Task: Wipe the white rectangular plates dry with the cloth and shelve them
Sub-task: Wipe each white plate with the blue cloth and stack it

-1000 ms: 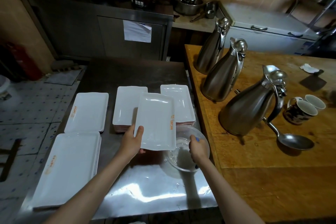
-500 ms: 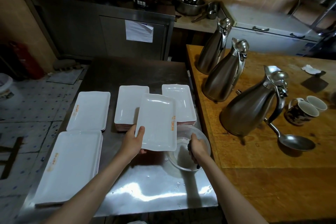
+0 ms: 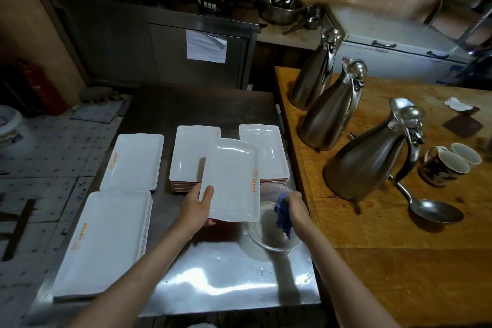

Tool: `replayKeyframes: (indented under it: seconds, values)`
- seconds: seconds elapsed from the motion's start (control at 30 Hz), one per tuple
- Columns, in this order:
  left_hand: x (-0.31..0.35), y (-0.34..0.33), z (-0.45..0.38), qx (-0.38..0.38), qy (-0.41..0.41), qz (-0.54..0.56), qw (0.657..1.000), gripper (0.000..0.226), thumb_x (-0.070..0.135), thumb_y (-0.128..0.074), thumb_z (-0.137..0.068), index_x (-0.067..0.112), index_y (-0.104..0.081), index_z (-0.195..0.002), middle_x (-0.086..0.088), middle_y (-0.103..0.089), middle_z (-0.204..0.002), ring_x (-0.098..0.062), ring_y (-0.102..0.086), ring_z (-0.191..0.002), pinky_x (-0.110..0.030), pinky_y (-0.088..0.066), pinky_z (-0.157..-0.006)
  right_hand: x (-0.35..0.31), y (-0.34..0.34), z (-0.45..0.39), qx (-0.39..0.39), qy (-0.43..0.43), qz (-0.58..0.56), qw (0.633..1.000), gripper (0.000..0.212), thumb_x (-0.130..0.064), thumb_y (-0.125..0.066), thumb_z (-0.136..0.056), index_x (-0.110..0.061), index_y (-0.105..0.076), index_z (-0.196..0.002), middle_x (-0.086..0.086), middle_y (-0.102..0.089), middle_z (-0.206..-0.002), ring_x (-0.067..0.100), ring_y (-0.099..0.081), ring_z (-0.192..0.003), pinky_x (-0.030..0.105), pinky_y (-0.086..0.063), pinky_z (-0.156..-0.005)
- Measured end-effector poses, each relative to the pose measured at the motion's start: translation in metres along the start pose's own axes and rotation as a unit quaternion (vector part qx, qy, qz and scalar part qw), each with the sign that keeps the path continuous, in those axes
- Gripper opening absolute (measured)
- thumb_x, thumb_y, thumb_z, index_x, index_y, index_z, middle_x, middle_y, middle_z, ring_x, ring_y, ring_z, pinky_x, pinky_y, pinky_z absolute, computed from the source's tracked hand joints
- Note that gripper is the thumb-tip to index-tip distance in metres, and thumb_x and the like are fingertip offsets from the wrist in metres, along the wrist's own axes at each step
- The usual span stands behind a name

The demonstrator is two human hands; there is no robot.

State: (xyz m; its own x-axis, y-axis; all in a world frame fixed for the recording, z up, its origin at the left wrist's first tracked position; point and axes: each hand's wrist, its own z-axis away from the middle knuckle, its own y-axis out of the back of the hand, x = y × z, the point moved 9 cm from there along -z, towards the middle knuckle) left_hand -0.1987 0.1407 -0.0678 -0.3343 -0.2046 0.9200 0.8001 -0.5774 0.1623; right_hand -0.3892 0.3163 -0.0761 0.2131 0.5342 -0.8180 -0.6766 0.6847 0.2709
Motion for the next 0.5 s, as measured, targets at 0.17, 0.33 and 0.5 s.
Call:
replayKeyframes:
  seconds: [0.17,0.33,0.5]
  values:
    - [-0.001,-0.003,0.000,-0.009,0.001,0.001,1.000,0.024,0.033,-0.043,-0.100,0.018,-0.054,-0.114,-0.008,-0.061,-0.094,-0.016,-0.055,-0.057,-0.025,-0.047,-0.040,-0.027,0.018,0.011,0.068,0.085,0.012,0.994,0.044,-0.002,-0.061,-0.086,-0.014,-0.034,-0.118,0.000,-0.052,-0.085,0.017,-0.059,-0.068,0.024,-0.049,-0.055]
    - [0.004,-0.008,0.001,-0.019,-0.016,-0.011,1.000,0.022,0.032,-0.043,-0.100,0.019,-0.053,-0.115,-0.006,-0.060,-0.092,-0.016,-0.056,-0.058,-0.028,-0.049,-0.041,-0.057,0.024,0.028,0.118,0.223,0.013,0.968,0.034,-0.010,-0.081,-0.070,-0.008,-0.056,-0.094,0.000,-0.060,-0.087,0.011,-0.060,-0.081,0.016,-0.048,-0.066]
    - [0.008,-0.015,0.004,-0.014,-0.031,-0.015,0.999,0.024,0.030,-0.043,-0.100,0.018,-0.051,-0.119,-0.005,-0.060,-0.092,-0.016,-0.057,-0.057,-0.025,-0.046,-0.040,-0.075,-0.004,0.053,0.102,0.320,0.146,0.930,0.030,-0.011,-0.081,-0.069,-0.017,-0.061,-0.091,-0.011,-0.057,-0.087,-0.001,-0.054,-0.082,0.005,-0.040,-0.070]
